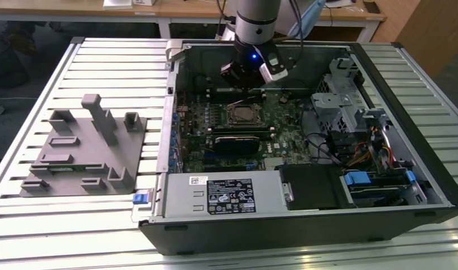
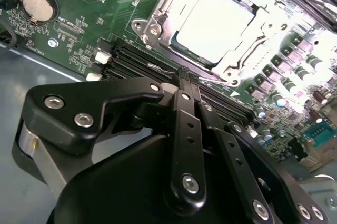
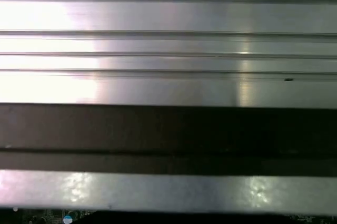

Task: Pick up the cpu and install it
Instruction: 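Install the first cpu locking lever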

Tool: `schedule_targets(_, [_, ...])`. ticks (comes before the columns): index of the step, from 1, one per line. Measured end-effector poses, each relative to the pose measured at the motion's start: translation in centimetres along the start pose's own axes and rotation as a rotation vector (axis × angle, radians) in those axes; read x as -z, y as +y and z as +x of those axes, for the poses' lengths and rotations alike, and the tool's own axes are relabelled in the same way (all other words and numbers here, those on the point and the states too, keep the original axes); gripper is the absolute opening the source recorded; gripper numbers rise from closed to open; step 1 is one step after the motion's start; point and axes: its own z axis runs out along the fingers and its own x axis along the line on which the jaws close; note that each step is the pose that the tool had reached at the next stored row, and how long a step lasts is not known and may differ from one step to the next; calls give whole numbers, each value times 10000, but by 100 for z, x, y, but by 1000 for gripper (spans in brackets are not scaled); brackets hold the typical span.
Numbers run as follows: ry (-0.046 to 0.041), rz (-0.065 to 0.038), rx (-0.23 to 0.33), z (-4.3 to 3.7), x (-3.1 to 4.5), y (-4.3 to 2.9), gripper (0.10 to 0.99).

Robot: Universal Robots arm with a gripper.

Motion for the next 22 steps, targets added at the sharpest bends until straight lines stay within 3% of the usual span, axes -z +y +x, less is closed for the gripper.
schedule_targets(12, [0,0,1,-96,-76,-3,106])
schedule_targets(22, [0,0,1,-107,-143,-7,106])
